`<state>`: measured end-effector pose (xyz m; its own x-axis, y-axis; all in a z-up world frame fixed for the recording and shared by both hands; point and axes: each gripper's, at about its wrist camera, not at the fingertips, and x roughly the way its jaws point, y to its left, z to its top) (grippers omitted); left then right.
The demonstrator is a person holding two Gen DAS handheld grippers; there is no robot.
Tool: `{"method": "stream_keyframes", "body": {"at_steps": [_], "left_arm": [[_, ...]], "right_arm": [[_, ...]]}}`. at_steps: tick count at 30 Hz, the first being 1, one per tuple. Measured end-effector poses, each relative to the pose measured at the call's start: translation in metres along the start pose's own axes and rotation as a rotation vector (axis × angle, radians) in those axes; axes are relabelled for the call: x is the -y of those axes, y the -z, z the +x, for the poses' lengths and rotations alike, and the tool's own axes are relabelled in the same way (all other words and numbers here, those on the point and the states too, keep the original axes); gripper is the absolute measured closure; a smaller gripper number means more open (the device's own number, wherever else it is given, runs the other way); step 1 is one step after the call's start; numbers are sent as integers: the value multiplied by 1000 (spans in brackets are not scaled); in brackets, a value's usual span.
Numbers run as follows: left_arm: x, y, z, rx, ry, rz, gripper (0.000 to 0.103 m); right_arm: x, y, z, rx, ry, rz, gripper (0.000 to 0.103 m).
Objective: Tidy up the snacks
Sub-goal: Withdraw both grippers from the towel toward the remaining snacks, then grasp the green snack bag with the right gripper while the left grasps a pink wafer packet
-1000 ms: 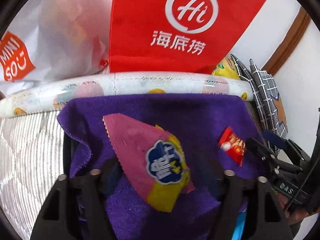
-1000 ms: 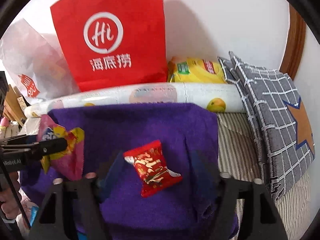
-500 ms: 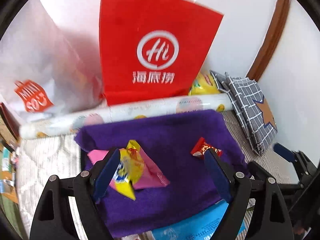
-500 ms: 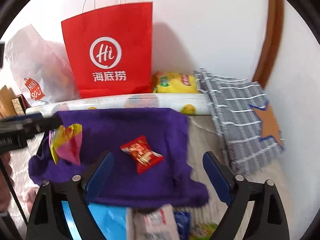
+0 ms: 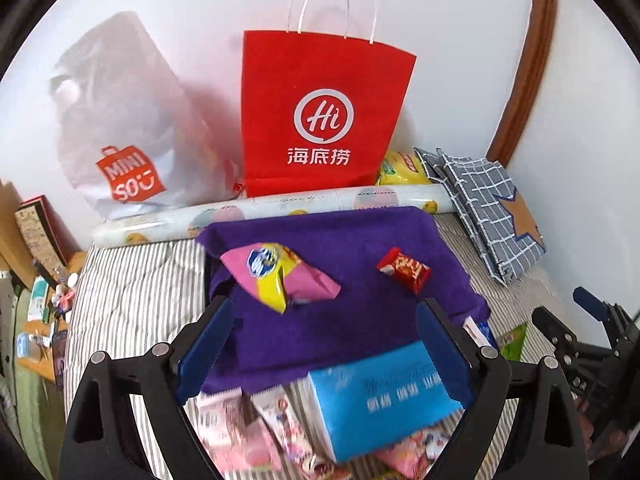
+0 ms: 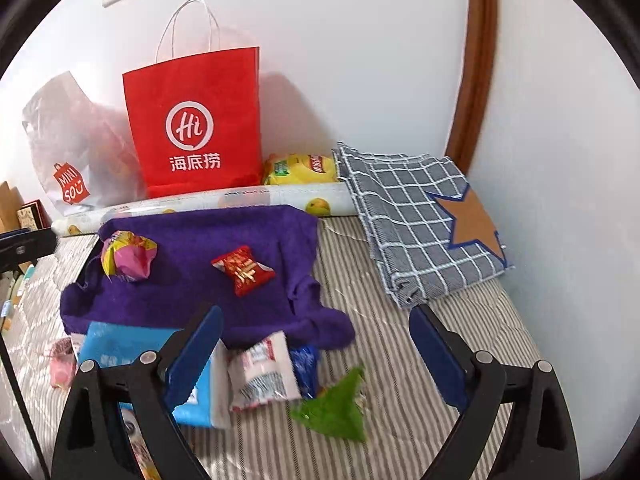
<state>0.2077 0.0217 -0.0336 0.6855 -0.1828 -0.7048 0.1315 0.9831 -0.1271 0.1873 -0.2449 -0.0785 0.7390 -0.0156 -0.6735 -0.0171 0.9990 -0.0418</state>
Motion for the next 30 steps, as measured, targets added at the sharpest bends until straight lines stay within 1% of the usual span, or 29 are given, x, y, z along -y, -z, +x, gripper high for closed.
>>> {"method": "stream_keyframes", "body": {"at_steps": [2,3,5,6,8,10,11,12,14,17,19,23,25,27,30], "left_arm": [[-4,11,-8,14,0,-20,11],[-5,14,-10,13,3,-26,14],[-8,25,-13,-13,34,-26,20],[-8,30,-14,-26,37,-20,20],[-8,40,-16,-28,2,-15,20],[-9,50,-17,-28,-32,-1,20],[-10,53,-17,-36,-35,-1,20],[-13,57,-16,-46,-30,-8,20],[-18,64,-15,-52,-16,-25,20],[-23,75,-14,-59,-27,-28,21],[-27,81,-12,-60,-31,-33,21],[-34,89,-9,-69,-25,-63,21],[-38,92,-7,-79,-22,-80,21],[-41,95,-5,-87,-20,-87,21],[-45,97,1,-104,-44,-89,21]], "right_arm": [[3,5,-2,-2,-4,-4,8],[4,9,-3,-4,-9,-5,8],[6,15,-4,-12,-31,-9,8],[7,17,-4,-15,-45,-9,8],[11,25,-5,-3,-89,6,8],[15,30,-7,5,-104,40,8],[18,33,-8,6,-110,52,8],[19,35,-8,4,-112,57,8],[21,39,-8,-14,-91,45,8],[21,45,-8,-15,-58,26,8],[22,49,-7,-14,-59,16,8],[23,55,4,-39,-60,25,9],[24,58,14,-60,-56,34,14],[25,62,25,-79,-50,35,22],[28,69,38,-101,-63,55,30]]}}
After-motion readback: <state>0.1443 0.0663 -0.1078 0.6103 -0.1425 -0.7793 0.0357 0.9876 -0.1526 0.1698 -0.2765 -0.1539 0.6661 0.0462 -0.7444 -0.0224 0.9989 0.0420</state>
